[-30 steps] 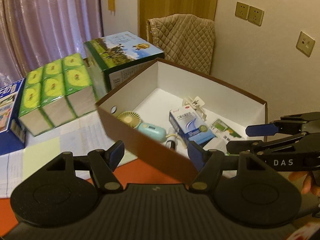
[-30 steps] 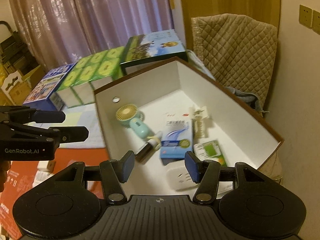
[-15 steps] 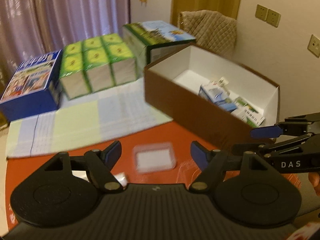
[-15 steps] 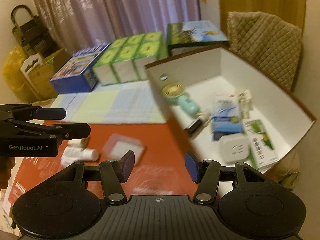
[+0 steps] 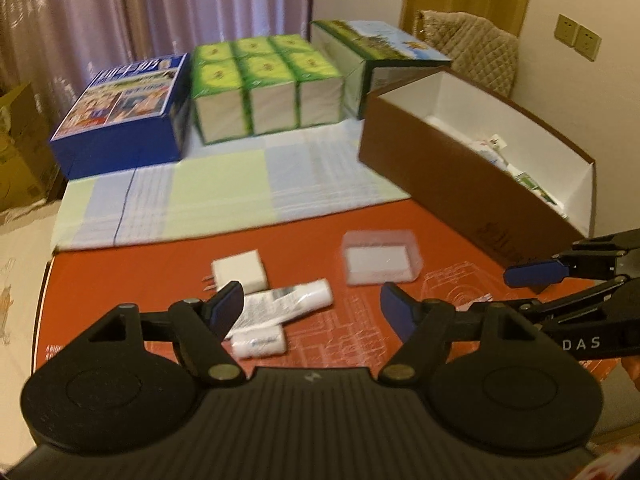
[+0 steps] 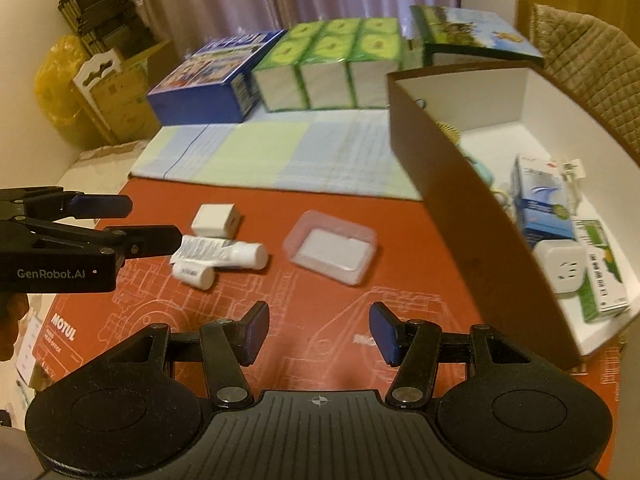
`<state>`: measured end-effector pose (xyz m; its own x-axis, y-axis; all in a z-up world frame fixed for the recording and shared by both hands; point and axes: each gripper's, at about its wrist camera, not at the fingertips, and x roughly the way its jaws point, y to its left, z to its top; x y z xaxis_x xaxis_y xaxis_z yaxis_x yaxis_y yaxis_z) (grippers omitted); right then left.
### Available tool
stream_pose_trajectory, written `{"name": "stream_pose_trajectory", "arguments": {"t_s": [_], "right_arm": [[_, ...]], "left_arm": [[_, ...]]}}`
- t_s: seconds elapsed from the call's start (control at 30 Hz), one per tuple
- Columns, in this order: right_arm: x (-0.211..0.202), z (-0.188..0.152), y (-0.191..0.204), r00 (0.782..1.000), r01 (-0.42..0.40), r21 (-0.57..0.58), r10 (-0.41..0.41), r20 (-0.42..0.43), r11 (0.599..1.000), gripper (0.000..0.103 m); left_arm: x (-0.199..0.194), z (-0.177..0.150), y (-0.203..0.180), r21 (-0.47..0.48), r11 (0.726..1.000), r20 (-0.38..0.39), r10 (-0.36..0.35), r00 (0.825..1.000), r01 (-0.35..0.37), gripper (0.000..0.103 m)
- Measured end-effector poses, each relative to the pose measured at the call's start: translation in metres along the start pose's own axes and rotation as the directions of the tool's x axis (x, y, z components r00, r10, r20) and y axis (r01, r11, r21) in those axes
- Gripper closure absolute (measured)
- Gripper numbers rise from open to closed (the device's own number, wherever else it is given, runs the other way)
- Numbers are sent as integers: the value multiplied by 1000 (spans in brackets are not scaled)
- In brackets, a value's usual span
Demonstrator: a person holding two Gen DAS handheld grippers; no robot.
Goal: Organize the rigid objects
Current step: 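Lower both open grippers toward the pill bottle and clear plastic container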
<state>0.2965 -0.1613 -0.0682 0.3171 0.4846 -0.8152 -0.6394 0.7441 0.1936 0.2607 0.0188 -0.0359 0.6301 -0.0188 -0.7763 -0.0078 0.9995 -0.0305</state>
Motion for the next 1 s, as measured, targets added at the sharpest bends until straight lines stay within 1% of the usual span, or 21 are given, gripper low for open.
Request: {"name": "stream_pose_trajectory", "arguments": {"t_s": [0.13, 0.27, 0.5, 0.6, 0.67, 0.83, 1.0], "right_arm": [[14, -1, 13, 1000, -5, -24, 4, -28, 1000, 50], [24, -3, 18, 999, 2, -20, -2, -34, 1000, 50], [37, -1, 16, 1000, 18, -9, -18, -24, 1000, 50], [41, -1, 15, 1000, 17, -5, -17, -18, 1000, 50], [46, -1, 14, 1000, 18, -6, -18, -21, 1000, 50], [55, 1, 10, 999, 23, -10, -24, -24, 1000, 50], [63, 6, 2, 999, 27, -14, -27, -21, 1000, 50]], "left_arm": [[2, -9, 15, -24, 1000, -23, 18, 1000, -18, 31], [6, -15, 30, -46, 998, -44, 29, 999, -31, 31], [13, -26, 48, -90, 994, -70, 51, 996, -57, 32], [17, -31, 53, -103, 993, -75, 58, 996, -65, 32], [21, -33, 55, -105, 992, -81, 60, 995, -69, 34], [34, -38, 59, -114, 991, -105, 63, 992, -75, 34], [45, -38, 60, -111, 991, -111, 60, 992, -72, 34]]}}
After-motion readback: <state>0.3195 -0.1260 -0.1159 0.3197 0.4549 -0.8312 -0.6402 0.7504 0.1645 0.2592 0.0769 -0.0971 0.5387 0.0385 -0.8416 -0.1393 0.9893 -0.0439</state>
